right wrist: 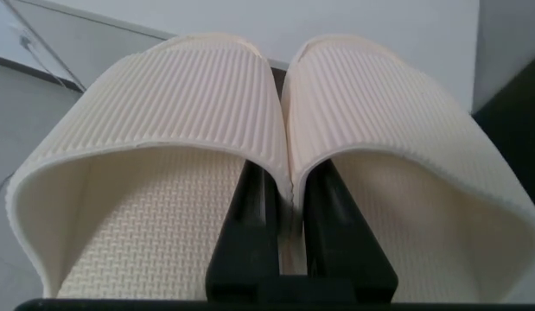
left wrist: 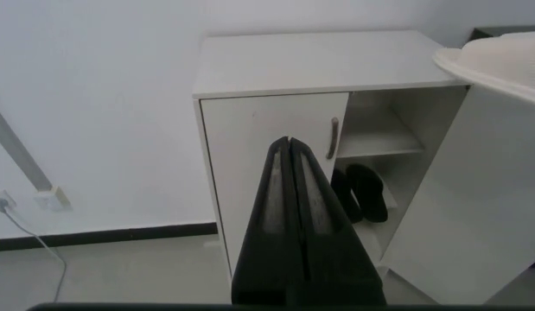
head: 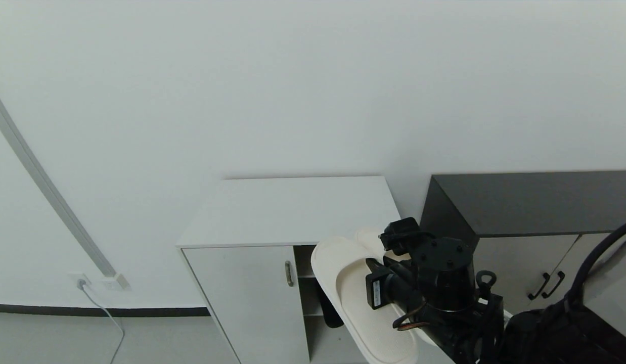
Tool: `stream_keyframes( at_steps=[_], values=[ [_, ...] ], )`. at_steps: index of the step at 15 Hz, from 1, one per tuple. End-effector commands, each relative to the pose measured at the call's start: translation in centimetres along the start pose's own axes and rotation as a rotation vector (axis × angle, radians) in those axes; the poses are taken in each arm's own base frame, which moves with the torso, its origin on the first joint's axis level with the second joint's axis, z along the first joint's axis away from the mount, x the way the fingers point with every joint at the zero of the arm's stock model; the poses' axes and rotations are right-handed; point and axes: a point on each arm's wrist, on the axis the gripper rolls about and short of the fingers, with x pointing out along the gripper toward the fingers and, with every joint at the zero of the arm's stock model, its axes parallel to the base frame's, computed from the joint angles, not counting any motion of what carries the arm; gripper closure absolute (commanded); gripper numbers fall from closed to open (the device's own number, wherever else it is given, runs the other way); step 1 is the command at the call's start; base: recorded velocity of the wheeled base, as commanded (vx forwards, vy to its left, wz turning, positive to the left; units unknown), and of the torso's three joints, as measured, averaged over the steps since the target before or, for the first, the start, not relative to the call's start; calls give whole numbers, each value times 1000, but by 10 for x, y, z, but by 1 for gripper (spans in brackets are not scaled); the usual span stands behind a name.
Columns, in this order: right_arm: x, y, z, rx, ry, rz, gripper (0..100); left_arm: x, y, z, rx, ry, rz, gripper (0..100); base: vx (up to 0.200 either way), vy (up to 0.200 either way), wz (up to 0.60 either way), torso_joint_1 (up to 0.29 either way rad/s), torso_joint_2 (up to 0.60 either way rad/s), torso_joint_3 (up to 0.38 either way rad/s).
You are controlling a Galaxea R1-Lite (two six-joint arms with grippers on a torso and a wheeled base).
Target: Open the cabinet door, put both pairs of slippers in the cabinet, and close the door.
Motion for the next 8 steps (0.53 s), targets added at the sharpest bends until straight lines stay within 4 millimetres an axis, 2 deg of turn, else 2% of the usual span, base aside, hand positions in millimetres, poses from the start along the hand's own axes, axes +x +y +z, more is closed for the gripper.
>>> stream_keyframes(
  at_steps=[1, 5, 8],
  values=[
    [-3, 2, -2, 1, -3, 13, 100, 0, 0, 0, 0, 1, 0, 100, 0, 0, 0, 0, 0, 0],
    [-15, 9, -7, -16, 17, 94, 100, 0, 0, 0, 0, 1, 0, 100, 0, 0, 0, 0, 0, 0],
    [-17, 9, -8, -20, 20, 99, 100, 0, 0, 0, 0, 1, 0, 100, 0, 0, 0, 0, 0, 0]
  ],
)
